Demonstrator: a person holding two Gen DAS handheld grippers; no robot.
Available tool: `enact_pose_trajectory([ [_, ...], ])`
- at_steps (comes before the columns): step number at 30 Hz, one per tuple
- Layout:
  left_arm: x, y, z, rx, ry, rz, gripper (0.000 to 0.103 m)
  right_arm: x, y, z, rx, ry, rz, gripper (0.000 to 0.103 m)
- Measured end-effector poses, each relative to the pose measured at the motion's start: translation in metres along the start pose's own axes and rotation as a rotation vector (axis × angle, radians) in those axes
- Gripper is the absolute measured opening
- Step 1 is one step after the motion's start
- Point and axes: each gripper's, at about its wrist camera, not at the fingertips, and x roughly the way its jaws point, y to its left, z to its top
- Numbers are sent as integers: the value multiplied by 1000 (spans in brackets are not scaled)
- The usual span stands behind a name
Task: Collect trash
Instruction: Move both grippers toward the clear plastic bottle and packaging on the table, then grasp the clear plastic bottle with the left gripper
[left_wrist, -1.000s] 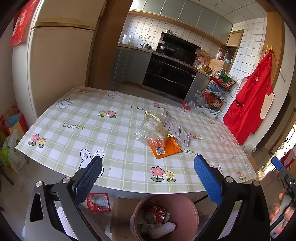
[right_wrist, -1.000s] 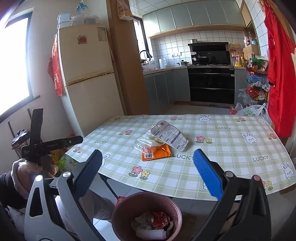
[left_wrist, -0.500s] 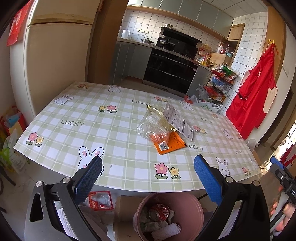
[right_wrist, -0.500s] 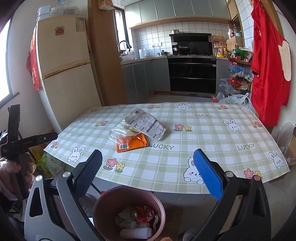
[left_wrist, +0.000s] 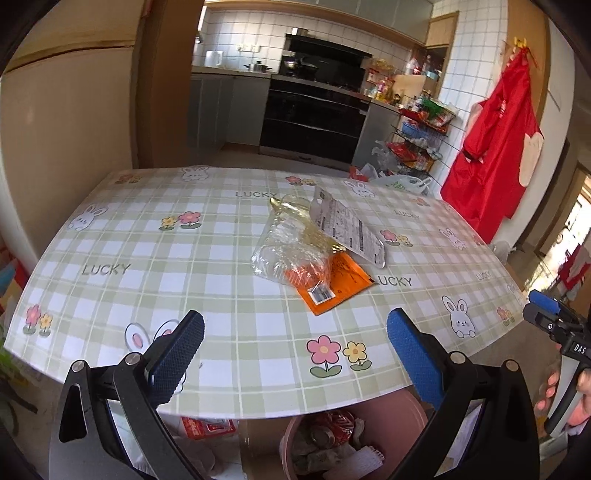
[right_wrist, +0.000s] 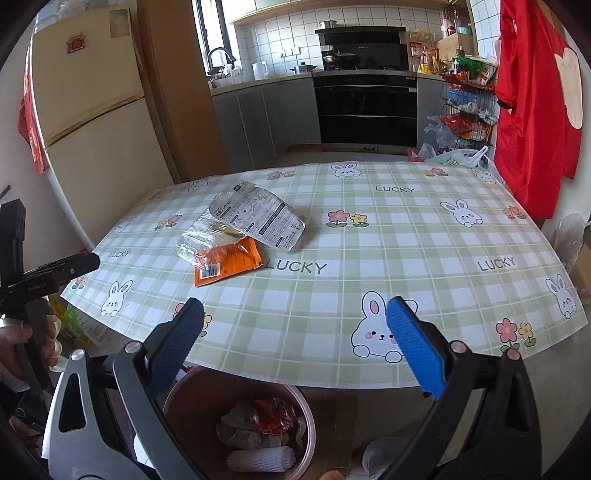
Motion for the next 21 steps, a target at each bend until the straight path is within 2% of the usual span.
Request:
enact_pose_trajectory([
  [3, 37, 0, 15, 61, 31, -64, 97, 16, -6, 3, 10, 17, -1, 97],
  [8, 104, 23, 47, -6, 141, -160, 97, 44, -18, 11, 24, 48, -8, 97],
  [11, 145, 40, 67, -5, 218, -178, 97, 62, -24, 18, 33, 63, -6, 97],
  [12, 159, 49, 73, -33, 245, -207, 96, 66, -25, 20, 36, 66, 1, 97],
  [13, 171, 58, 78, -65, 267, -249, 89, 73, -25, 23, 37, 72, 10, 97],
  [18, 212, 85, 91, -109, 297, -297, 76, 102, -17, 32, 2, 103, 23, 97],
  [21, 232, 89, 89, -102, 342, -330, 73, 119, -13, 37, -8, 120, 26, 97],
])
